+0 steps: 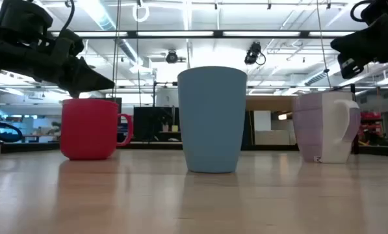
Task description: Stack small to large cups/mugs on shelf
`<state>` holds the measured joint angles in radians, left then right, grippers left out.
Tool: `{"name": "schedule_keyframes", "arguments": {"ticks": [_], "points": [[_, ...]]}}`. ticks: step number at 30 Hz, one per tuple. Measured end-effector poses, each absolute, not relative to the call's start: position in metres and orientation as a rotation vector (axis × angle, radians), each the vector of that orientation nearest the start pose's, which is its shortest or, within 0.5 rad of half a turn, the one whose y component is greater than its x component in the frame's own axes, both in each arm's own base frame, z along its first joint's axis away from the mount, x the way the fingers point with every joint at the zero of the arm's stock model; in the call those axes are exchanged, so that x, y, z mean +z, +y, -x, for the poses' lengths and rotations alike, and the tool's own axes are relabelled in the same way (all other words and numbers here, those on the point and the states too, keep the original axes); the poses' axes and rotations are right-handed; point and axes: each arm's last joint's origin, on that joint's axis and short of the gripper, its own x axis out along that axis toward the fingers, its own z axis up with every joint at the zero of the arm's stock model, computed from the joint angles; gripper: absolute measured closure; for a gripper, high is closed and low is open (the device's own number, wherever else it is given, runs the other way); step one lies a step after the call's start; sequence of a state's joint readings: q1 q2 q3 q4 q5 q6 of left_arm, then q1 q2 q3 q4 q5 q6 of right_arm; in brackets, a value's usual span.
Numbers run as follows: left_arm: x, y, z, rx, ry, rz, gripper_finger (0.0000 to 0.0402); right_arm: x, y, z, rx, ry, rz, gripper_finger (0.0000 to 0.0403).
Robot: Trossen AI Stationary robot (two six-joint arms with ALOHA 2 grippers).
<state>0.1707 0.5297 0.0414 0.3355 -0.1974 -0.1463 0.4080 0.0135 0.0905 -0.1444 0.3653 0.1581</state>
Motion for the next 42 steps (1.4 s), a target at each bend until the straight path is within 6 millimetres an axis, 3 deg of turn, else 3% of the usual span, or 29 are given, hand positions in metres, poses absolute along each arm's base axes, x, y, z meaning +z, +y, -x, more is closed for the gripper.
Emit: {"name": "schedule_keyframes", "arguments": {"ticks": [42], "points": [[0.1603, 0.0280, -0.1288, 0.378, 0.126, 0.142, 0.0372, 0.1793, 0.0263, -0.0869, 0.038, 0.065, -0.133, 0.0387]]}}
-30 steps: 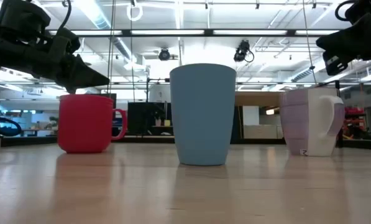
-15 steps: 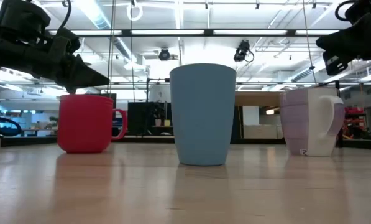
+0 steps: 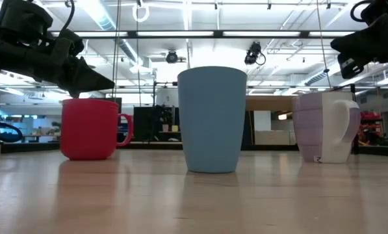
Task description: Stack small to large cups/mugs on shelf
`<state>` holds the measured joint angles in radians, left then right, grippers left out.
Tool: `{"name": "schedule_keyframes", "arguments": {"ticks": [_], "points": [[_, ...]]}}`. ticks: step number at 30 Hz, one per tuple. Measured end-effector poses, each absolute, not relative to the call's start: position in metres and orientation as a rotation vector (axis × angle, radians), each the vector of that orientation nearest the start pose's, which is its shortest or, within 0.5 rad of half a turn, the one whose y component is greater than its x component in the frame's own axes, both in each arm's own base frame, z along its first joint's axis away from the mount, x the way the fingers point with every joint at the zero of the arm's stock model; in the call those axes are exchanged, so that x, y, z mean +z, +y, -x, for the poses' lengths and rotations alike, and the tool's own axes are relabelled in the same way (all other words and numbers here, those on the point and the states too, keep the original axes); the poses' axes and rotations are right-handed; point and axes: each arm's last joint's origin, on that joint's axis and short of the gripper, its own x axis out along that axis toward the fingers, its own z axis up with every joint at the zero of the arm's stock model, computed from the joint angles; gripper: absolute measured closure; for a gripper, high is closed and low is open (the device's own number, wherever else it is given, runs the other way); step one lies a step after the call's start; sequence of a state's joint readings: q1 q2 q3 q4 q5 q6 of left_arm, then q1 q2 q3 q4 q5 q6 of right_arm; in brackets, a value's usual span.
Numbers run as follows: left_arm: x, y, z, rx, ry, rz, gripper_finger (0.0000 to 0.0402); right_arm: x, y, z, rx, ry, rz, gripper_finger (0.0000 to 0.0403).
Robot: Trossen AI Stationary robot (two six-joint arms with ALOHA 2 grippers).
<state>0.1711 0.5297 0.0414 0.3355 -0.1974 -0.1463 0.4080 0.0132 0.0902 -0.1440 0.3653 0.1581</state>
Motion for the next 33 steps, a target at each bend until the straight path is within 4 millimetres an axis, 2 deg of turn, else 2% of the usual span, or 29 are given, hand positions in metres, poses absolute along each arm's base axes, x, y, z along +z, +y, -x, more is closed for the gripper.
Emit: {"name": "schedule_keyframes", "arguments": {"ticks": [11, 24, 33], "points": [[0.1603, 0.0280, -0.1288, 0.378, 0.126, 0.142, 0.0365, 0.1794, 0.0263, -0.0869, 0.038, 0.065, -0.133, 0.0387], [0.1647, 0.0281, -0.1294, 0.375, 0.082, 0.135, 0.0377, 0.1793, 0.0263, -0.0869, 0.038, 0.065, -0.133, 0.0387], [0.1667, 0.0281, -0.1296, 0.377, 0.043, 0.234, 0.0366, 0.1801, 0.0263, -0.0870, 0.038, 0.057, -0.134, 0.0387]]}}
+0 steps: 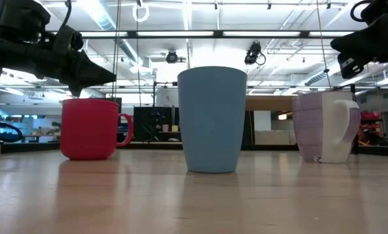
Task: Stack small to large cups/mugs on shelf
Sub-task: Put the red mug on the shelf
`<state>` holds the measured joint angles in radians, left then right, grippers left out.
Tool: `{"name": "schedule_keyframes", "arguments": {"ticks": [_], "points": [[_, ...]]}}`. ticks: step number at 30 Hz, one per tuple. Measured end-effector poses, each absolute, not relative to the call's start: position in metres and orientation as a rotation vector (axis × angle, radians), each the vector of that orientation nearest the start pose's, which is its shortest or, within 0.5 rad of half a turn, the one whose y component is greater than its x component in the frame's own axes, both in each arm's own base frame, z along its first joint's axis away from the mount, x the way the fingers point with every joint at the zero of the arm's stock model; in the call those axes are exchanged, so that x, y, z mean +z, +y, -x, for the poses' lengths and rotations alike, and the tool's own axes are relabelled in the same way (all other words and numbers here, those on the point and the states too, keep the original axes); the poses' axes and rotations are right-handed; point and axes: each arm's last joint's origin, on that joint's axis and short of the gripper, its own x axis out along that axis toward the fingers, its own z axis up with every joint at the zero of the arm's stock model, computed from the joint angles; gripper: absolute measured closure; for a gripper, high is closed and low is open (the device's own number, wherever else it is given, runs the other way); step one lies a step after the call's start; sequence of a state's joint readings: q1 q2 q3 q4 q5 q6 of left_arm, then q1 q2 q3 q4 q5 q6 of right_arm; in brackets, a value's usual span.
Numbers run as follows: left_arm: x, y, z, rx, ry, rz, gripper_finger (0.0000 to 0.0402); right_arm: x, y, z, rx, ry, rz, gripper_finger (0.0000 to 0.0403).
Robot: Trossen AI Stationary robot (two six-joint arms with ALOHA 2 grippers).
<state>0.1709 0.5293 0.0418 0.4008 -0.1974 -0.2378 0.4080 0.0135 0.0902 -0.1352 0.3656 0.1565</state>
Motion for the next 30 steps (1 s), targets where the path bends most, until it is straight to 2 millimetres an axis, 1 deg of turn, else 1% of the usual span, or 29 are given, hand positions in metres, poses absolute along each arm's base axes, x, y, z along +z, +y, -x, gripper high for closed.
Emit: {"name": "schedule_keyframes", "arguments": {"ticks": [5, 7, 11, 17, 19, 20, 23, 25, 27, 30], "points": [[0.171, 0.028, -0.130, 0.372, -0.005, 0.257, 0.0370, 0.186, 0.026, -0.087, 0.043, -0.005, -0.163, 0.0387], [0.173, 0.028, -0.130, 0.368, -0.038, 0.304, 0.0372, 0.189, 0.026, -0.087, 0.045, -0.028, -0.176, 0.0387], [0.178, 0.028, -0.130, 0.354, -0.120, 0.460, 0.0373, 0.195, 0.026, -0.087, 0.048, -0.088, -0.193, 0.0387], [0.181, 0.028, -0.130, 0.339, -0.158, 0.538, 0.0366, 0.208, 0.025, -0.085, 0.060, -0.218, -0.244, 0.0387], [0.186, 0.027, -0.130, 0.272, -0.197, 0.536, 0.0366, 0.212, 0.025, -0.084, 0.065, -0.252, -0.244, 0.0387], [0.190, 0.025, -0.130, 0.212, -0.225, 0.525, 0.0367, 0.213, 0.025, -0.083, 0.064, -0.272, -0.233, 0.0387], [0.205, 0.019, -0.127, 0.022, -0.328, 0.461, 0.0372, 0.219, 0.024, -0.082, 0.060, -0.334, -0.208, 0.0387], [0.213, 0.016, -0.125, -0.066, -0.397, 0.405, 0.0375, 0.222, 0.024, -0.080, 0.061, -0.364, -0.212, 0.0387], [0.218, 0.013, -0.123, -0.110, -0.438, 0.361, 0.0376, 0.224, 0.023, -0.080, 0.063, -0.382, -0.221, 0.0387], [0.229, 0.011, -0.126, -0.122, -0.433, 0.319, 0.0373, 0.226, 0.023, -0.079, 0.071, -0.409, -0.241, 0.0387]]}}
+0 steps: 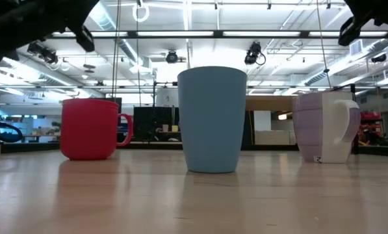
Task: Stack small to large cups/mugs on shelf
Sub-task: Put the red mug on the shelf
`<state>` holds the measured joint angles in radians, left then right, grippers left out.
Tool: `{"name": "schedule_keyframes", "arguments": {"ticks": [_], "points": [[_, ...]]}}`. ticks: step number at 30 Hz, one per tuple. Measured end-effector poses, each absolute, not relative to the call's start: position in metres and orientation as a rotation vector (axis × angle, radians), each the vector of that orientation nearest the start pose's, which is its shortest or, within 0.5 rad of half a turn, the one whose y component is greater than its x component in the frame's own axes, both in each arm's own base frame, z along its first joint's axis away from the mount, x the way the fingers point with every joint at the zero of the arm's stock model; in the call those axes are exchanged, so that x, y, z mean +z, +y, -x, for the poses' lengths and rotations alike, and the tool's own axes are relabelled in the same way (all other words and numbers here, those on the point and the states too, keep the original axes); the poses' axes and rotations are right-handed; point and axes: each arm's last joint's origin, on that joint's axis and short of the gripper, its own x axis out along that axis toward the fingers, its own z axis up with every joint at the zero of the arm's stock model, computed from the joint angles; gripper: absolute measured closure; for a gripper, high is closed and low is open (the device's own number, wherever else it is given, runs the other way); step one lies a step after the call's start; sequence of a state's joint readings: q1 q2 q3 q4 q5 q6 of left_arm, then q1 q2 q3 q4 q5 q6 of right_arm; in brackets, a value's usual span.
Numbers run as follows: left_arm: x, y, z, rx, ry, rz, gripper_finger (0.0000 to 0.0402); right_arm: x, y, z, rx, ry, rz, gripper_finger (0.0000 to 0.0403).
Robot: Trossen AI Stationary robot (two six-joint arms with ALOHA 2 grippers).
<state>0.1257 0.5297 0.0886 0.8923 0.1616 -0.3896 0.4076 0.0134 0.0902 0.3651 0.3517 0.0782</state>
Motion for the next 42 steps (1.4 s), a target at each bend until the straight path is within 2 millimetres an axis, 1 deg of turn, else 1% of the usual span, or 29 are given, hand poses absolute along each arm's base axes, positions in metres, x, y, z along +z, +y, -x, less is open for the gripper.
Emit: {"name": "schedule_keyframes", "arguments": {"ticks": [4, 6, 9, 13, 16, 18, 20, 22, 27, 30, 33, 36, 39, 42], "points": [[0.248, 0.009, -0.135, -0.101, -0.300, 0.256, 0.0365, 0.233, 0.024, -0.076, 0.149, -0.442, -0.233, 0.0387], [0.259, 0.009, -0.139, -0.079, -0.207, 0.239, 0.0361, 0.241, 0.025, -0.074, 0.192, -0.462, -0.224, 0.0387], [0.274, 0.008, -0.143, -0.019, -0.071, 0.233, 0.0359, 0.255, 0.025, -0.072, 0.207, -0.435, -0.190, 0.0385], [0.289, 0.009, -0.143, 0.097, 0.118, 0.274, 0.0358, 0.280, 0.025, -0.074, 0.188, -0.371, -0.146, 0.0373], [0.293, 0.010, -0.141, 0.239, 0.254, 0.352, 0.0358, 0.297, 0.027, -0.082, 0.148, -0.294, -0.125, 0.0358], [0.292, 0.012, -0.137, 0.368, 0.351, 0.421, 0.0360, 0.308, 0.029, -0.089, 0.104, -0.227, -0.107, 0.0345], [0.286, 0.014, -0.133, 0.491, 0.452, 0.487, 0.0362, 0.318, 0.031, -0.098, 0.048, -0.145, -0.093, 0.0332], [0.279, 0.015, -0.128, 0.578, 0.550, 0.536, 0.0364, 0.328, 0.035, -0.108, 0.013, -0.063, -0.073, 0.0322], [0.262, 0.013, -0.121, 0.705, 0.739, 0.625, 0.0361, 0.348, 0.045, -0.142, -0.018, 0.113, -0.026, 0.0311], [0.254, 0.010, -0.121, 0.737, 0.841, 0.656, 0.0355, 0.354, 0.045, -0.167, -0.077, 0.238, 0.006, 0.0312], [0.248, 0.006, -0.125, 0.727, 0.931, 0.684, 0.0347, 0.354, 0.039, -0.192, -0.154, 0.370, 0.024, 0.0313], [0.242, -0.001, -0.134, 0.688, 1.003, 0.716, 0.0336, 0.349, 0.031, -0.214, -0.213, 0.491, 0.032, 0.0313], [0.235, -0.008, -0.144, 0.650, 1.067, 0.707, 0.0321, 0.339, 0.024, -0.230, -0.226, 0.587, 0.018, 0.0313], [0.230, -0.015, -0.156, 0.614, 1.070, 0.694, 0.0304, 0.328, 0.021, -0.241, -0.226, 0.648, 0.014, 0.0312]]}}
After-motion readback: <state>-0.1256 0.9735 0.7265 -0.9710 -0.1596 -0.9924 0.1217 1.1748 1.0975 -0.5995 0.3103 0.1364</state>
